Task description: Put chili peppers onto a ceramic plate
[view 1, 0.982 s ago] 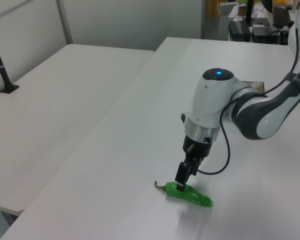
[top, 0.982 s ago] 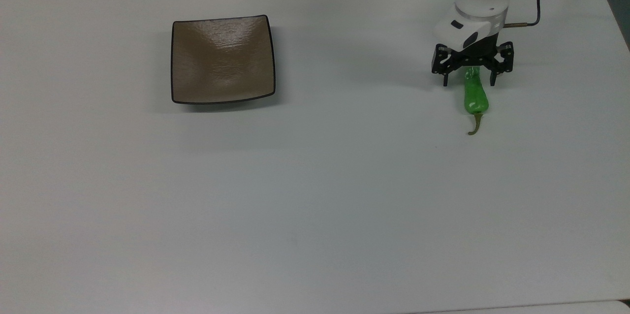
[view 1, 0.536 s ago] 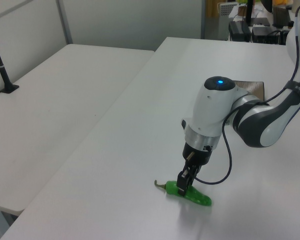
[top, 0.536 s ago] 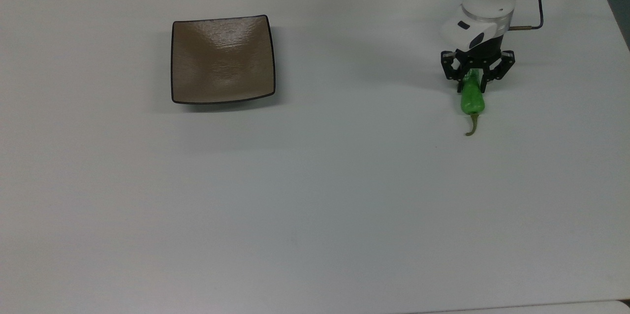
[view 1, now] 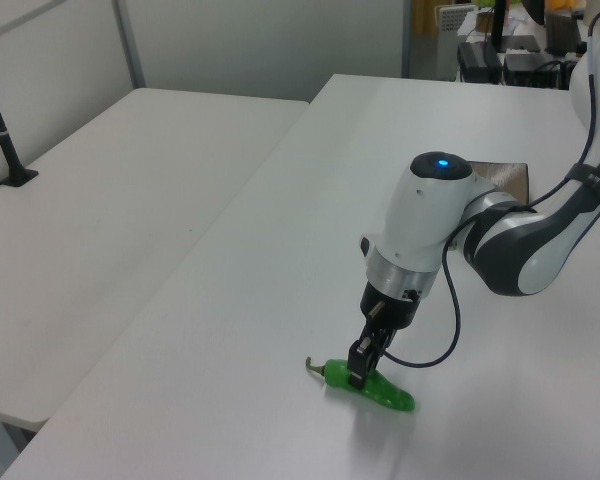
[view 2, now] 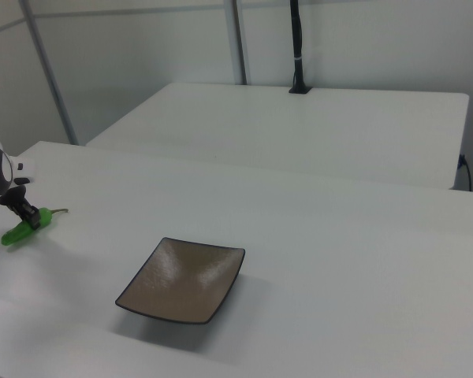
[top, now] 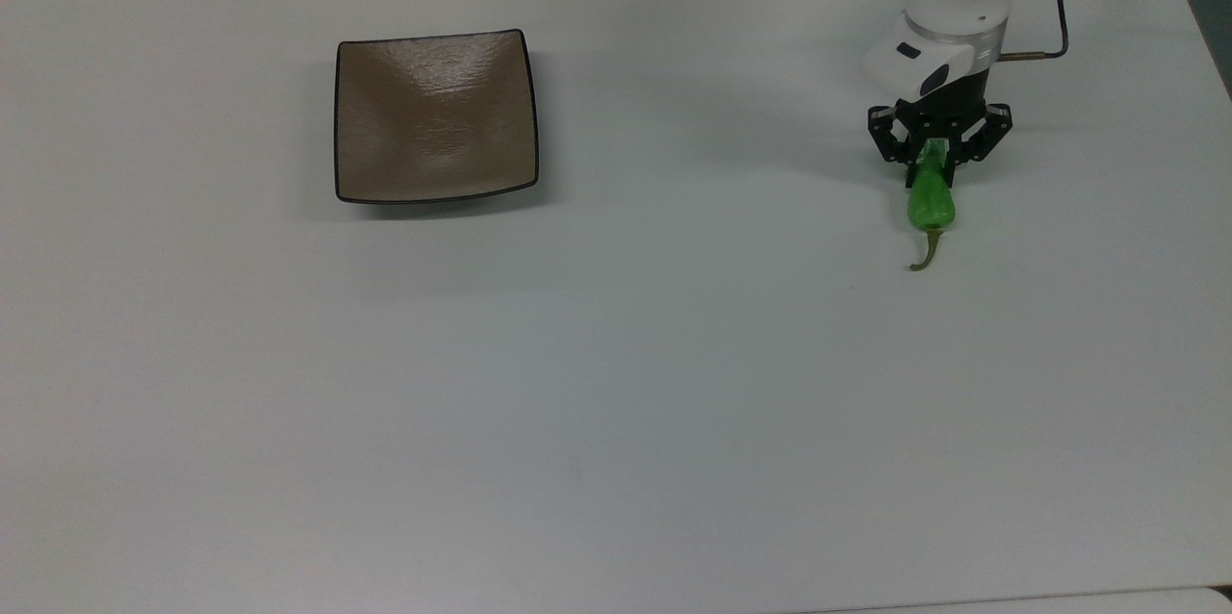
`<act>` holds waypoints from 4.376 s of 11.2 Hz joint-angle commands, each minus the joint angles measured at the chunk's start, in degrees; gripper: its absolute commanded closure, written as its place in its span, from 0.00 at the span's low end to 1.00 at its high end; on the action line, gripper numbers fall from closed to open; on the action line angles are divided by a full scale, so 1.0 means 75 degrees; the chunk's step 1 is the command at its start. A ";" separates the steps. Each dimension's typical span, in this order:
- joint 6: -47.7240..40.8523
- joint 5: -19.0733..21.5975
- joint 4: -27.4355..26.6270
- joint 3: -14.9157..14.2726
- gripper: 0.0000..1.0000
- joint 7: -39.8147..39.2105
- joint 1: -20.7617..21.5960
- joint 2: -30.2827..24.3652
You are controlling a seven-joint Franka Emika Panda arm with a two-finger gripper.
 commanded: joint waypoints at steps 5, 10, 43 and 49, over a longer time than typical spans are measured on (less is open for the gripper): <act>-0.1551 0.0356 -0.0003 0.0007 0.81 -0.2566 -0.0497 -0.0740; -0.3695 0.1084 -0.0027 -0.0005 0.81 -0.5343 -0.1468 -0.2029; -0.4708 0.2328 -0.0990 -0.1941 0.00 -0.7837 -0.3346 -0.4023; -0.5700 0.2949 0.0265 -0.1308 0.00 -0.7200 -0.3299 -0.4211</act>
